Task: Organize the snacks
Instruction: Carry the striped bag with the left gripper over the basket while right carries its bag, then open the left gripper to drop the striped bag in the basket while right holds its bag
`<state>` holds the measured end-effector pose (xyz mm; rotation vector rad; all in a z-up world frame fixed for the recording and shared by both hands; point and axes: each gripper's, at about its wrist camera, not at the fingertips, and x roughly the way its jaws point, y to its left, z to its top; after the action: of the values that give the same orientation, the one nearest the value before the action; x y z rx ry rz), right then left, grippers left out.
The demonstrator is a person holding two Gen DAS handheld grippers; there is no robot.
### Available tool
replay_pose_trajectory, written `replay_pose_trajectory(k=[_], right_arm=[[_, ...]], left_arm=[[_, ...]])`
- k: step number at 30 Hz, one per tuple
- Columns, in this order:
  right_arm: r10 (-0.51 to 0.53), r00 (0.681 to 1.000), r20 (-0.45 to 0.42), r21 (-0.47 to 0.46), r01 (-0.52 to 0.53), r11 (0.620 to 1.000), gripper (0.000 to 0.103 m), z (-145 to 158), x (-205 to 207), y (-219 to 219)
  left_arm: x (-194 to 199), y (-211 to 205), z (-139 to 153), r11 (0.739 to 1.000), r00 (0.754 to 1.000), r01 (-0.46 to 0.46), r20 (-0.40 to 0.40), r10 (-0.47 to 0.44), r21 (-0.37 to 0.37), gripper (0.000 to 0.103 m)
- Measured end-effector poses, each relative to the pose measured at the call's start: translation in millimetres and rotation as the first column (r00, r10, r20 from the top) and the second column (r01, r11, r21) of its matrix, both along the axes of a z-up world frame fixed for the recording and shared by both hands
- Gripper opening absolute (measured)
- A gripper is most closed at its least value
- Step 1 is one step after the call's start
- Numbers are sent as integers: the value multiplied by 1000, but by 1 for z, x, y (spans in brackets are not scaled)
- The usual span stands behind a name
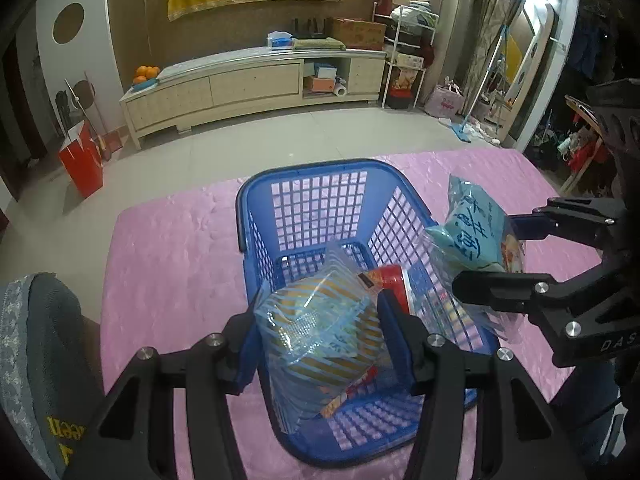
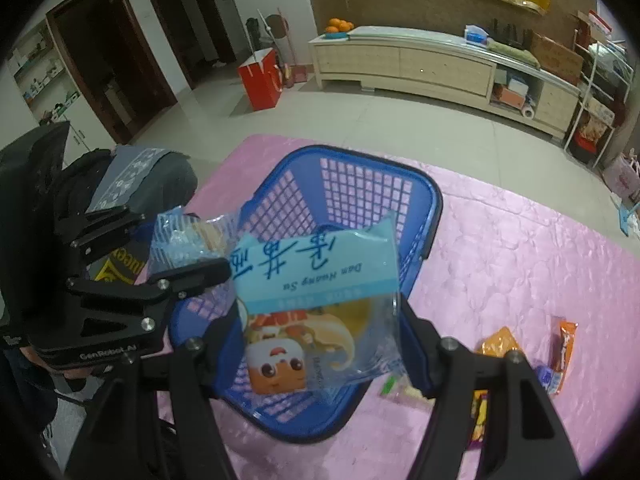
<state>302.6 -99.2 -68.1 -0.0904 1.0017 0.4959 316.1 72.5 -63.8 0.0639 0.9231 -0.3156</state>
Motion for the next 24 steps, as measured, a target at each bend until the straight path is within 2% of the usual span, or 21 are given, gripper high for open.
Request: replay_pose_trajectory(k=[8,11,12,14,15,24], right_arm=[[-28,1000,-7,21,28,999,71,-10,17,-10],[-49,999,-20,34,50,998,71,-13,20,-18],[-52,998,-23,32,53,998,71,-13,21,-20],[-58,998,-25,30,59,998,71,-14,21,-24],[-59,998,-27,29,60,998,71,-14,21,-26],[-50,998,-23,38,51,998,71,-9,22,-23]], left_arm=[[39,-6,-13,1000,999,9,-38,-9,-5,52],[44,-11,-16,1000,1000,11,-23,-12,-3,53],[47,-11,-18,1000,1000,0,-19,0,-3,55],[52,-10,-21,1000,1000,-12,-22,12,-8,67],[53,-9,-22,1000,999,-16,-29,16,-13,68],[37,-8,-4,1000,1000,-20,-17,20,-5,70]])
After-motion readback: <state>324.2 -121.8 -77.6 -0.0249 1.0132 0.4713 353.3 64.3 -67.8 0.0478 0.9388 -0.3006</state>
